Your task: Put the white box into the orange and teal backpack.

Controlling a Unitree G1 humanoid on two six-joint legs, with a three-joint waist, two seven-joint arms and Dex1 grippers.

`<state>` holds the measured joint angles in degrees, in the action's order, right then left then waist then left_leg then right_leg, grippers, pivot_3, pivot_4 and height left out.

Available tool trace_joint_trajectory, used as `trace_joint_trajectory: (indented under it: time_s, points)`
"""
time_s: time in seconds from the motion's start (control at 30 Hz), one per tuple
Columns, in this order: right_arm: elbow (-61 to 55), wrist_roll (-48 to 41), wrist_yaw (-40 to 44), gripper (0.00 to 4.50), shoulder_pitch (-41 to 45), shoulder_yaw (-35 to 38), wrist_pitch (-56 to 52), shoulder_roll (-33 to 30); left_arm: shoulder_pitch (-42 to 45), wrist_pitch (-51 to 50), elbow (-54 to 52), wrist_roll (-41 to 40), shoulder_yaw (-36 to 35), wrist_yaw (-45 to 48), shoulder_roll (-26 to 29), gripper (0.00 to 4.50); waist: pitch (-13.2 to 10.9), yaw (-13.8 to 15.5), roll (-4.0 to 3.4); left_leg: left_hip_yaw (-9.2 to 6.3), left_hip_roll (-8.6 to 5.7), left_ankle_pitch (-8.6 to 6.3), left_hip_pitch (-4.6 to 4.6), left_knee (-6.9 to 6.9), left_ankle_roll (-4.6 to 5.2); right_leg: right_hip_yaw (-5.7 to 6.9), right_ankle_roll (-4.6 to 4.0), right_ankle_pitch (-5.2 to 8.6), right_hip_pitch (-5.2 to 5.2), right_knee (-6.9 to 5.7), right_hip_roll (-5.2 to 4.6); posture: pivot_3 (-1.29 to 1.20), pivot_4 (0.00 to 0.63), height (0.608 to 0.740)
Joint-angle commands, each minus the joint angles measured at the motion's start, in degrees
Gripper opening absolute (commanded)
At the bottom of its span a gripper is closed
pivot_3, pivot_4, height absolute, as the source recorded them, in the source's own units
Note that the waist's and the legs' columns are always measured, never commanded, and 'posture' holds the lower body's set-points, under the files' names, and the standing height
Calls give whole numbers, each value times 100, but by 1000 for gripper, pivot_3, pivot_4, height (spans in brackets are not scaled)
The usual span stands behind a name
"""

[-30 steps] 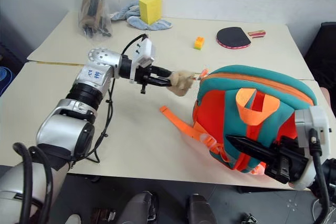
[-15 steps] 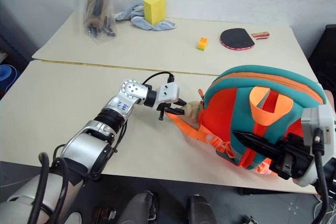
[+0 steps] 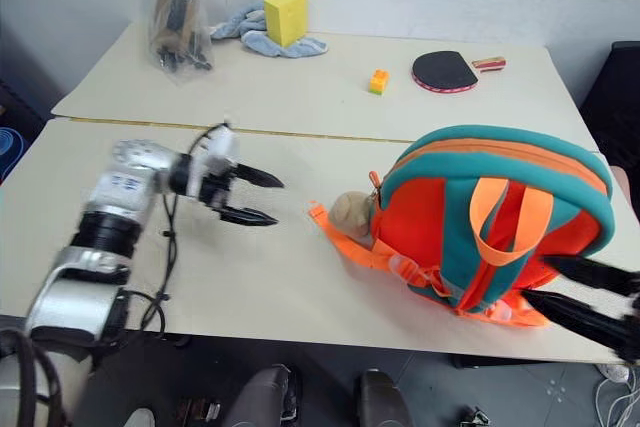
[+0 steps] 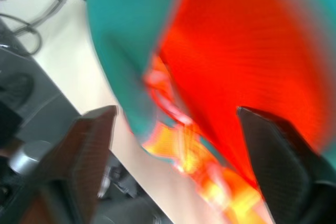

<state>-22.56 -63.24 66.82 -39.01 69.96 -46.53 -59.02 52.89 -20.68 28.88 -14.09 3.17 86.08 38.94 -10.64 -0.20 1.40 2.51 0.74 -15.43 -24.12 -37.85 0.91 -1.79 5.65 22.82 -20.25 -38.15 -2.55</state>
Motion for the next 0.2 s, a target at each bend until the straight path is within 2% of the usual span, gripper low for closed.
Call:
trace_joint_trajectory:
  time_s: [0.03,0.13,0.2]
  points:
    - [981,483,567,4484,19,574,127,-201,-223,-851,-964,-865,-446,633,671,4500,1,1,-2,0,-1,-2,4,1,2,-1,0,0,6,6,-4,0,150,740]
    - [1488,591,658,4484,262,619,61,-259,-512,-1380,-1507,-1397,-754,377,935,4500,1,15,-3,-1,-3,-5,32,13,4,2,0,0,38,25,-11,0,150,740]
    - [1568,629,542,4484,494,457,61,-159,-757,-1600,-1904,-1603,-886,-176,786,4500,1,24,-2,-2,-7,-8,84,43,7,3,-1,1,90,45,-20,0,150,740]
